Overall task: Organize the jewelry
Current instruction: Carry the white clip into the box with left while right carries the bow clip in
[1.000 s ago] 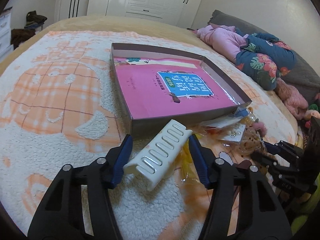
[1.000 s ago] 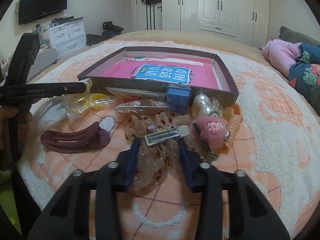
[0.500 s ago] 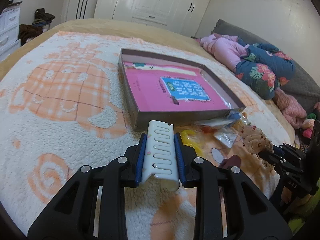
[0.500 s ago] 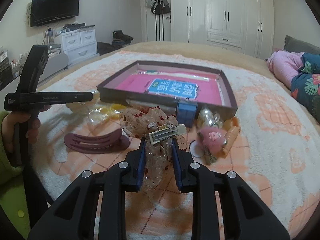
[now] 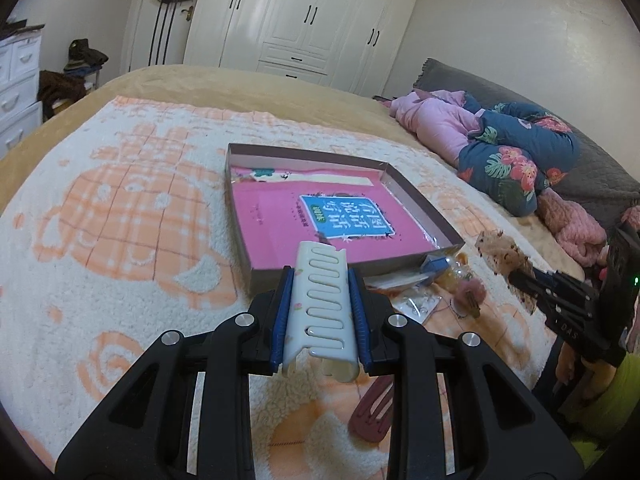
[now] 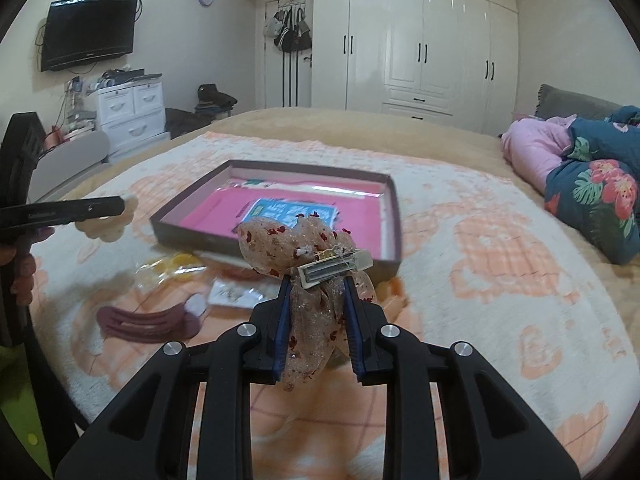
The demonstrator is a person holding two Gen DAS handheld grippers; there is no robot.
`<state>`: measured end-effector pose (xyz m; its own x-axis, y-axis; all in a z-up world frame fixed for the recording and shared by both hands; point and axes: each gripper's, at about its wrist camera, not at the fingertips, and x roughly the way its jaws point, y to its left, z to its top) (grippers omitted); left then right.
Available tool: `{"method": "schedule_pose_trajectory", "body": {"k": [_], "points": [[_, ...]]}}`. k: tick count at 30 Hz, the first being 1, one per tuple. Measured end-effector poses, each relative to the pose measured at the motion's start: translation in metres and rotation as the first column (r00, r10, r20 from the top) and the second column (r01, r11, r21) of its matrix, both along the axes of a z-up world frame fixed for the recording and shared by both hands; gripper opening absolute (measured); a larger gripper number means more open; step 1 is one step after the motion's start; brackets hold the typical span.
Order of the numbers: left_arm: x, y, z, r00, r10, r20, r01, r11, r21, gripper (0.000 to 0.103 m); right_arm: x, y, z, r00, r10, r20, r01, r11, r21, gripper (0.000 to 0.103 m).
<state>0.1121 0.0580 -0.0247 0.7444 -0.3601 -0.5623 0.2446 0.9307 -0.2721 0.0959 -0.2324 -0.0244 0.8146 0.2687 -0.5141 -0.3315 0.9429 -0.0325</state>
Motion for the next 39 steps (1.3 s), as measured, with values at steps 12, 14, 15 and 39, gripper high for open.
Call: {"method": "schedule_pose_trajectory", "body": {"k": [12, 14, 15, 39], "points": [[0.028, -0.017, 0.014, 1.000, -0.004, 0.031, 0.004, 1.000, 0.013, 0.020, 0.033, 0.000, 0.031, 0.997, 0.004, 0.073, -0.004, 1.000, 0.002, 0.024], [0.034, -0.019, 0.016, 0.999, -0.001, 0.035, 0.001, 1.000, 0.014, 0.020, 0.041, 0.002, 0.036, 0.996, 0.009, 0.087, -0.009, 1.000, 0.000, 0.024], [0.037, -0.020, 0.016, 0.999, -0.002, 0.035, 0.001, 1.000, 0.014, 0.020, 0.045, 0.003, 0.037, 0.996, 0.009, 0.089, -0.009, 1.000, 0.002, 0.024], [0.114, -0.046, -0.009, 0.999, -0.016, -0.050, 0.018, 0.998, 0.052, 0.020, 0.135, 0.017, 0.014, 0.999, -0.017, -0.039, 0.017, 1.000, 0.012, 0.027]]}}
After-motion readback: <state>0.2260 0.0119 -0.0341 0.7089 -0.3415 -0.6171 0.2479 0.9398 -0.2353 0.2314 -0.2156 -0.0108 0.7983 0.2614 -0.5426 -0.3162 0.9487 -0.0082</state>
